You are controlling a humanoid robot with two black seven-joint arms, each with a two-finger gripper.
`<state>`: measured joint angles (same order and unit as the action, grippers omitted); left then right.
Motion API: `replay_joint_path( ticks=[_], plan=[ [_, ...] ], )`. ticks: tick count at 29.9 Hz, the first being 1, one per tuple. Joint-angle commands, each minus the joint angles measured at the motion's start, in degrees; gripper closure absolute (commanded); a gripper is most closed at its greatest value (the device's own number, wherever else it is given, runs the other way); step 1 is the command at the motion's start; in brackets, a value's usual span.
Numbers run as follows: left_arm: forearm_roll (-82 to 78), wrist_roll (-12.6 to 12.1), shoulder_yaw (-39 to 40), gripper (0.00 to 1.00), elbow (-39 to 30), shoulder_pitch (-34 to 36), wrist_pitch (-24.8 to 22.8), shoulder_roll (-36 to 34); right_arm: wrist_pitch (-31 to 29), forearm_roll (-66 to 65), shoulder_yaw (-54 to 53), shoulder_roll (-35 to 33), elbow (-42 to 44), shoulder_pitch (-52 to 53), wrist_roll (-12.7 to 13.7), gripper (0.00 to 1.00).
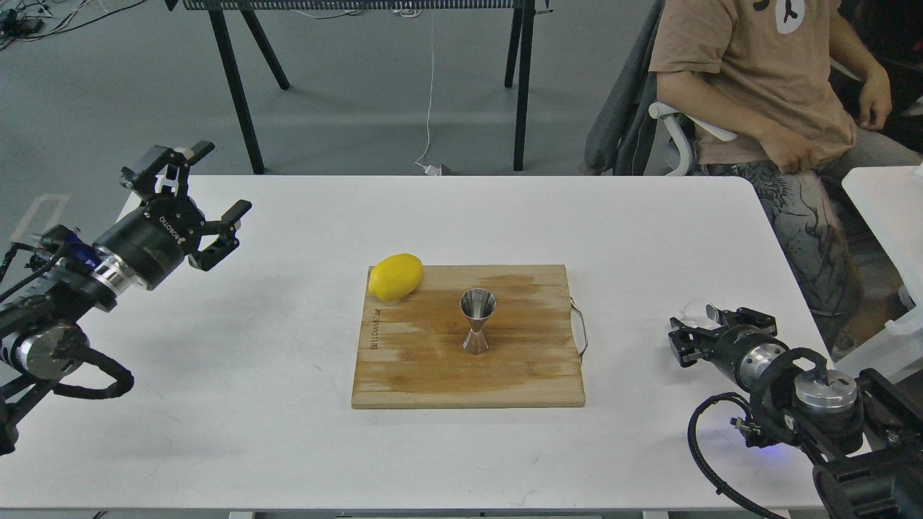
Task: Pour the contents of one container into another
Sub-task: 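Lower the right gripper and grasp the small clear glass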
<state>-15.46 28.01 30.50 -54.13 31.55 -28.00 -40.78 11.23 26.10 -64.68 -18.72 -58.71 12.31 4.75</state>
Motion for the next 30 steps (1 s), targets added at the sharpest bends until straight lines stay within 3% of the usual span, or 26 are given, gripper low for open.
replay_joint_path(
  ticks=[1, 21, 30],
  plan=[
    [0.00, -0.01, 0.00, 0.01, 0.51, 0.00, 0.00, 0.00, -0.95, 0.00, 0.08, 0.00, 0.00, -0.09, 0.00, 0.47],
    [0.00, -0.01, 0.00, 0.01, 1.39, 0.00, 0.00, 0.00, -4.81, -0.09, 1.05, 0.00, -0.88, -0.97, -0.53, 0.57],
    [0.00, -0.01, 0.00, 0.01, 1.39, 0.00, 0.00, 0.00, -5.60, -2.62, -0.09, -2.19, -11.59, 0.26, -0.79, 0.58]
  ],
)
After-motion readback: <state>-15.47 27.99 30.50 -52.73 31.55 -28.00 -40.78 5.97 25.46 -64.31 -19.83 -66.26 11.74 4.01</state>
